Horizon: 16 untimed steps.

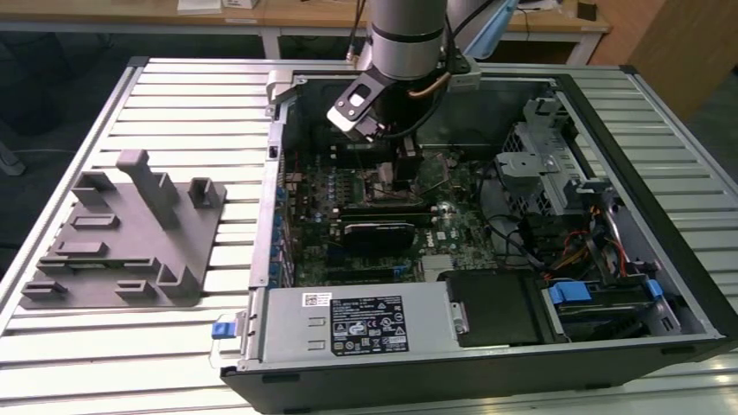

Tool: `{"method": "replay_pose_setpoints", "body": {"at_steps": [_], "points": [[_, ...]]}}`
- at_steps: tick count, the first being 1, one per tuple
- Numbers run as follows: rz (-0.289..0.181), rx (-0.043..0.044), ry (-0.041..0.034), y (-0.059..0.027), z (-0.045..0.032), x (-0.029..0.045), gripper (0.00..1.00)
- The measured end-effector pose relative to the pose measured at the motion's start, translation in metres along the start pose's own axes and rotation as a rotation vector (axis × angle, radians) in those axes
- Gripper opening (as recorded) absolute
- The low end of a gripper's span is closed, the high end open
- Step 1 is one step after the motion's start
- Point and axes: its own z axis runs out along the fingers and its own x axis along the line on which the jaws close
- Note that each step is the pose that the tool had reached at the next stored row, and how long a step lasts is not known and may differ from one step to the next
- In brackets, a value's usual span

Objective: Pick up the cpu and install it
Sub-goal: 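Place the cpu into insertion slot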

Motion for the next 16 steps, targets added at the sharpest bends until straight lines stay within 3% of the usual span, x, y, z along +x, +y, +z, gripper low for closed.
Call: {"method": "replay_pose_setpoints", "body": {"at_steps": [10,16], "points": [[0.025,0.0010,-0.0029,-0.0001,0.0030,0.0002,0.54],[0.038,0.0026,-0.0218,0.0000,0.0055,0.0018,0.54]]}}
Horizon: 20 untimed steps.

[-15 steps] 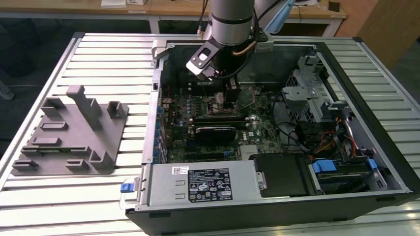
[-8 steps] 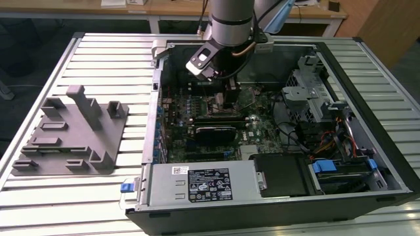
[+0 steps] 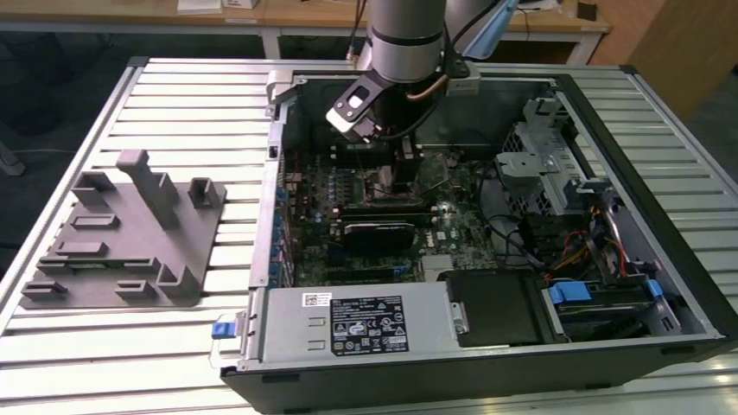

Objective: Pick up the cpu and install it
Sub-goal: 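Place the cpu into insertion slot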

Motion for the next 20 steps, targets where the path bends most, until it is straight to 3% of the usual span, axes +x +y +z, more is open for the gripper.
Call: {"method": "replay_pose_setpoints", "body": {"at_steps": [20], "points": [[0.002,0.0002,-0.0007,-0.0001,0.0095,0.0117,0.54]]}}
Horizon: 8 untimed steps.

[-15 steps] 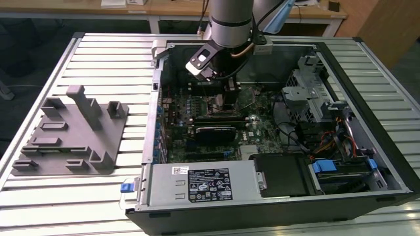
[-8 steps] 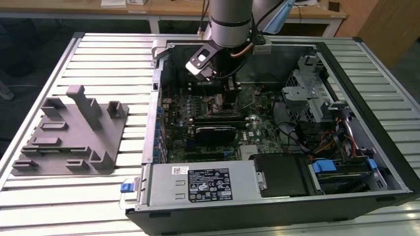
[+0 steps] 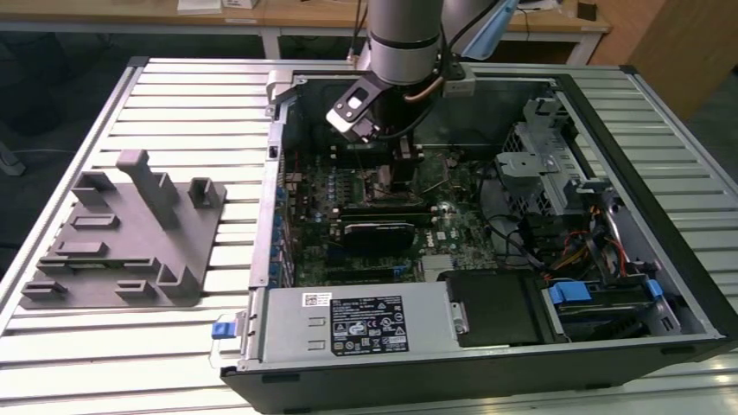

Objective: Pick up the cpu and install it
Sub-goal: 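Place the cpu into insertion slot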

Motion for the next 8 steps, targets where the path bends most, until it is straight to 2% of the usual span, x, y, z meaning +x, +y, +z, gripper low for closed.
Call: {"method": "replay_pose_setpoints", "body": {"at_steps": [8], "points": [[0.000,0.0000,0.0000,-0.0002,0.0050,0.0008,0.54]]}}
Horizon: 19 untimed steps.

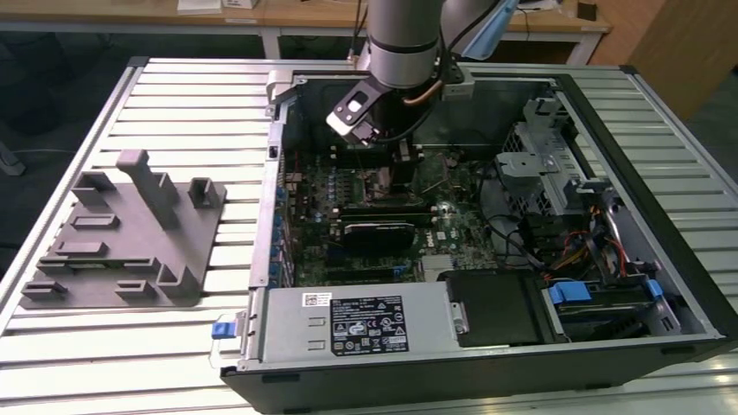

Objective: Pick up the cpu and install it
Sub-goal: 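Place the cpu into insertion slot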

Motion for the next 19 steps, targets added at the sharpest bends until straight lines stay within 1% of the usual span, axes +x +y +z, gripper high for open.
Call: {"method": "replay_pose_setpoints", "body": {"at_steps": [12,19], "points": [[0.000,-0.0001,0.0004,-0.0001,0.0034,0.0021,0.54],[0.000,0.0000,0.0035,-0.0002,0.0048,0.0035,0.54]]}}
